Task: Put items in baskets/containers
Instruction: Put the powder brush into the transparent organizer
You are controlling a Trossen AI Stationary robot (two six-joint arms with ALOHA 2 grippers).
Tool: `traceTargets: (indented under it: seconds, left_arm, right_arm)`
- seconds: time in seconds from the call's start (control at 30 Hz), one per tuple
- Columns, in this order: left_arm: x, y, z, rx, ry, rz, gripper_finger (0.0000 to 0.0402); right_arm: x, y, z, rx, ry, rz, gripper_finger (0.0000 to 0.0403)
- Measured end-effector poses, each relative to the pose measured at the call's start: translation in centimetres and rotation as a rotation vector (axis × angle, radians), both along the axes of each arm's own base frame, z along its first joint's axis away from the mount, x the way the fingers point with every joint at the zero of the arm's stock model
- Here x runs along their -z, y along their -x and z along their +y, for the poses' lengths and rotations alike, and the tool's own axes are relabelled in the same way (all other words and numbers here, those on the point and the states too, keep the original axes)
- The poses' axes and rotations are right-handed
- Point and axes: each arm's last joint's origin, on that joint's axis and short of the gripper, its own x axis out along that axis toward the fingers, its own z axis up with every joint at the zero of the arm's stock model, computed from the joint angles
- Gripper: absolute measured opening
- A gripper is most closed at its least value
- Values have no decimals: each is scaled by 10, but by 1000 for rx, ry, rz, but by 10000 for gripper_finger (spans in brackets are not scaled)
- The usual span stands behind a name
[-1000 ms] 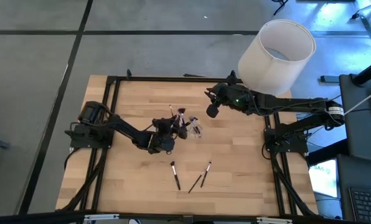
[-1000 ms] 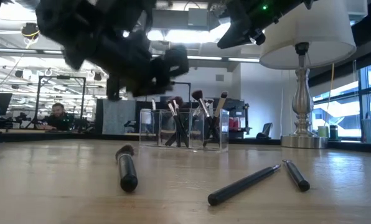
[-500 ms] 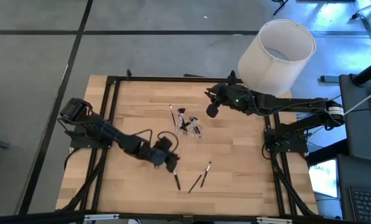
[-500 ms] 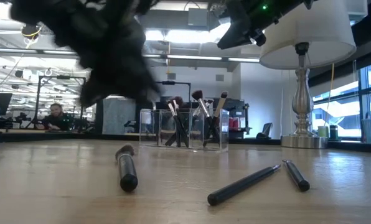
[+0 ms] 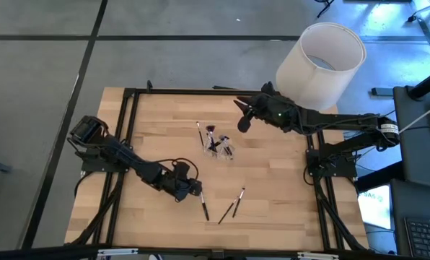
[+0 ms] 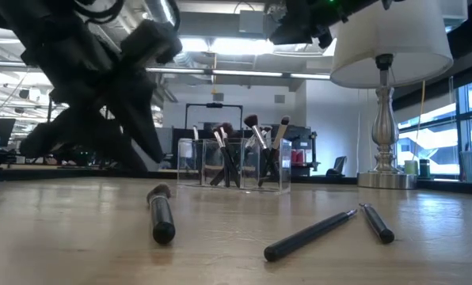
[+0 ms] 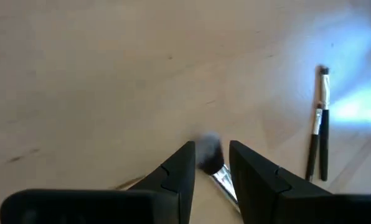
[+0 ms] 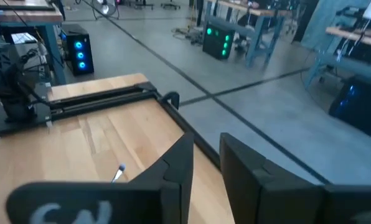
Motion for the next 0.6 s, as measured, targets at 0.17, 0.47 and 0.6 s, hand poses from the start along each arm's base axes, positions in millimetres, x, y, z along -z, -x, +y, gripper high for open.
traceTargets:
  seconds: [0.17,0.47,0.6]
  left_arm:
    - [9,-6,0,-14,95,36,93]
    - [9,-24,0,1,134,58,93]
    - [21,-27,0,17,178,111,93]
  right_arm:
    - [-4,0,-2,5,18,-34,79]
    - [-3,1,-5,17,18,-26,79]
    - [-2,1,-5,16,15,-7,79]
